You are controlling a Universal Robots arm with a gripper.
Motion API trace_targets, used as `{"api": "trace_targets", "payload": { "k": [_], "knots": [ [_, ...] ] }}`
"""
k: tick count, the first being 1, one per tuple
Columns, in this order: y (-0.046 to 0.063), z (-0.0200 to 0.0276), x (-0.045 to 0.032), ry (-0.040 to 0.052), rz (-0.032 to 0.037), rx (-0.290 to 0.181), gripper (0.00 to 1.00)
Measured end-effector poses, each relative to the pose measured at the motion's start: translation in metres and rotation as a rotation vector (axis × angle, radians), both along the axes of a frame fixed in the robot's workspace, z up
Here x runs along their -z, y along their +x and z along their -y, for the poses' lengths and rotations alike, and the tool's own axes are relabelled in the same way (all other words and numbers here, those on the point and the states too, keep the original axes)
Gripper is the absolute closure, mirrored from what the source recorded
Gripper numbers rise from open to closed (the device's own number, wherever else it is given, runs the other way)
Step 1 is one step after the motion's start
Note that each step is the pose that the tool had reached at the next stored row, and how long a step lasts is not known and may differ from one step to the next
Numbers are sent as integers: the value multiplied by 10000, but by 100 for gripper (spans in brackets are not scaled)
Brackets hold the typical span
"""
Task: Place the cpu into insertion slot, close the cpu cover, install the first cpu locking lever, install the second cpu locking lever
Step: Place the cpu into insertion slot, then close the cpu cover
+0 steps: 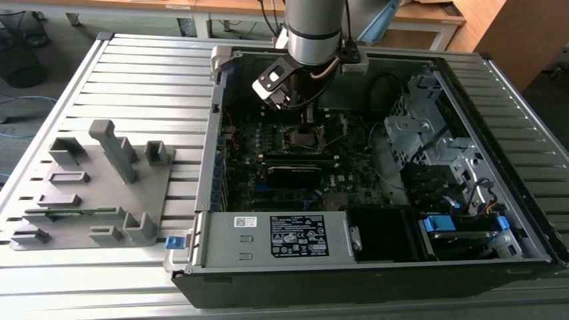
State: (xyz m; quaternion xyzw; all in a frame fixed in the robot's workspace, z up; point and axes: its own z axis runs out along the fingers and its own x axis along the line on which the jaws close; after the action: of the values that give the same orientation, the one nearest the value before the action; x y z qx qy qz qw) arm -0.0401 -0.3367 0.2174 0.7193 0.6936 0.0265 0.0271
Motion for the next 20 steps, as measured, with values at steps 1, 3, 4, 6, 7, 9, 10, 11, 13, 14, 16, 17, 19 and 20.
{"api": "trace_targets", "payload": {
  "k": [1,3,4,6,7,9,10,11,13,14,16,17,19,20],
  "knots": [
    [0,0,1,0,0,0,89],
    [0,0,3,1,1,0,89],
    [0,0,2,0,0,0,89],
    [0,0,9,0,0,0,89],
    [0,0,9,0,0,0,89],
    [0,0,9,0,0,0,89],
    [0,0,9,0,0,0,89],
    [0,0,10,0,0,0,89],
    [0,0,10,0,0,0,89],
    [0,0,10,0,0,0,89],
    [0,0,10,1,1,0,89],
    [0,0,3,0,0,0,89],
    [0,0,-23,1,1,1,89],
    [0,0,-43,0,0,1,89]
  ]
}}
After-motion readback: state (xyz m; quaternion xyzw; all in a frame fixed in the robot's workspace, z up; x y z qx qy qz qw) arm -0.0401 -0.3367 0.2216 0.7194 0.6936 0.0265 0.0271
